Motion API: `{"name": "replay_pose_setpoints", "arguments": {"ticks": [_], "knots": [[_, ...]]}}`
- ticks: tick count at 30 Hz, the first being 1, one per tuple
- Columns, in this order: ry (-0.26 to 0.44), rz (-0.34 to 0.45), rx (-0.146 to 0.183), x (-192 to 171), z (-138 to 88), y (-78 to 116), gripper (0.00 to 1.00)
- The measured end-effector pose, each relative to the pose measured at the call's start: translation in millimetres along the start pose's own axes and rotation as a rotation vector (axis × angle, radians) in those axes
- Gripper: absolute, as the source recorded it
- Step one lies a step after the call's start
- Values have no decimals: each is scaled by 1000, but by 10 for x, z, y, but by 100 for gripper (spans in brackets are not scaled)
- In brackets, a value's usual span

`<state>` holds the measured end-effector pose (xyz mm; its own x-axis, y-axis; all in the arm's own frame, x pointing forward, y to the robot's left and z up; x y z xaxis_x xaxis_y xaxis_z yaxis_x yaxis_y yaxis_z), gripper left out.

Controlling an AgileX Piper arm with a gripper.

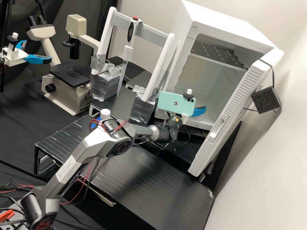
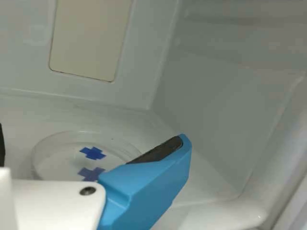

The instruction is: Move the petri dish to the microscope

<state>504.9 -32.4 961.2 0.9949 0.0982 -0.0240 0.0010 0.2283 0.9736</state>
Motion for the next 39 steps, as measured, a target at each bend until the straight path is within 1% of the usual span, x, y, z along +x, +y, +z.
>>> {"name": "replay_pose_setpoints", "arguments": {"ticks": [5,8,12,18,22,29,32,37,39], "knots": [[-8,-3,1,-17,35,-2,100],[-10,-18,-8,-24,45,-34,100],[-7,-31,-28,-24,42,-45,100],[-9,-31,-32,-31,57,-38,100],[-13,-36,-44,-45,83,-27,100],[-15,-35,-43,-48,91,-22,100],[-14,-39,-49,-48,90,-26,100],[-15,-39,-49,-50,94,-23,100],[-20,-38,-42,-60,114,-18,100]]}}
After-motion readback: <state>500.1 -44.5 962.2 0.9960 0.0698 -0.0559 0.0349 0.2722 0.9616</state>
